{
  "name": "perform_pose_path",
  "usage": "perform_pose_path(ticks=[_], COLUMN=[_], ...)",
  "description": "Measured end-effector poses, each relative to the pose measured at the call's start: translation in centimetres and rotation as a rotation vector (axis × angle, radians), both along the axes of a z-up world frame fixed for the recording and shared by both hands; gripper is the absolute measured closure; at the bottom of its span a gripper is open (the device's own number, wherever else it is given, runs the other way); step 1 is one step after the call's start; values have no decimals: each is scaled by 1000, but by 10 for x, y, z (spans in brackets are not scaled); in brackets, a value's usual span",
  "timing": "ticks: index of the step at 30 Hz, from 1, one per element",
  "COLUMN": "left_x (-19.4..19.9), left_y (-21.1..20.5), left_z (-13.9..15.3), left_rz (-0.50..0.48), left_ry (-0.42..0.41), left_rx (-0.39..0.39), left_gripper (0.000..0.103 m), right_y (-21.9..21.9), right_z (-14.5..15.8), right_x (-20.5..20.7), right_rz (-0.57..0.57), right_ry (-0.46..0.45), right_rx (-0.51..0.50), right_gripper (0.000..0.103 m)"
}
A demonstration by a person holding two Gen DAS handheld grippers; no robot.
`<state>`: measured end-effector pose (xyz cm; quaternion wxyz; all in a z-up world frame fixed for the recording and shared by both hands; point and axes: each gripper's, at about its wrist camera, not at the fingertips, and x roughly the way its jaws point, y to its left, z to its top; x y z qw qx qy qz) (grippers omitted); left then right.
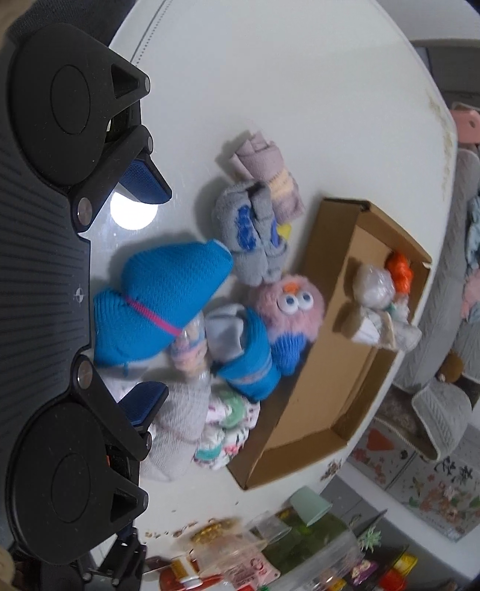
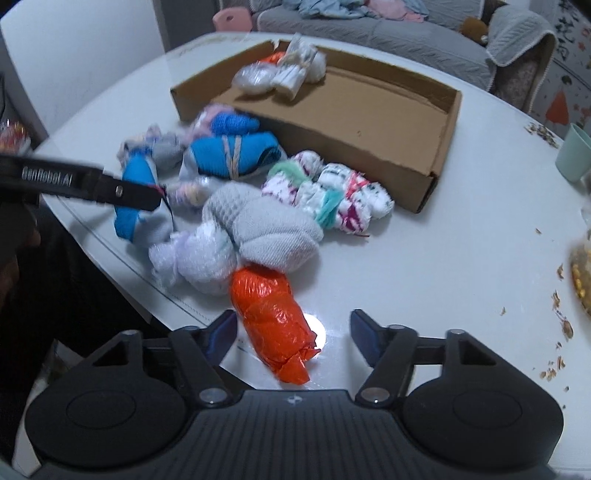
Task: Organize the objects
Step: 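Grasp the blue knit bundle with the left gripper while the right grasps an orange bundle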
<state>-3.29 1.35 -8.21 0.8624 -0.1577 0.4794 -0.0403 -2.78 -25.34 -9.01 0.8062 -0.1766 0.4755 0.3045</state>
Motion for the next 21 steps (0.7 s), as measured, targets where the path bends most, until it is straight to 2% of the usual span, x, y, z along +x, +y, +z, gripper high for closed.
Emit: perform_pose_path(ticks=[2,5,8,11,16,19,21], left_x=[1,3,3,2,8,13,15], left_y=[1,4,1,-2,-6,-7,-9], left_z=[-2,-6,-4,-1,-1,-5,-4], left_rz=[4,10,-4,-21,-42,-37,-46], left_ry=[3,6,-10,-24,-15,-7,-20], left_rx=[33,38,91,126,124,95,95], left_gripper=[0,0,1,1,5,11,21], right_y=[1,0,1,1,1,2,2], right_z=[-1,-1,-2,-4,-3,-3,-3], right_x=[-1,0,-1,-1,-4,-3,-3], right_rz=[4,0,4,5,12,16,17], right_ry=[-6,0,14,25,42,55,63], right_rx=[-5,3,0,-4,9,17,20], right_gripper=[52,57,64,66,71,73,74])
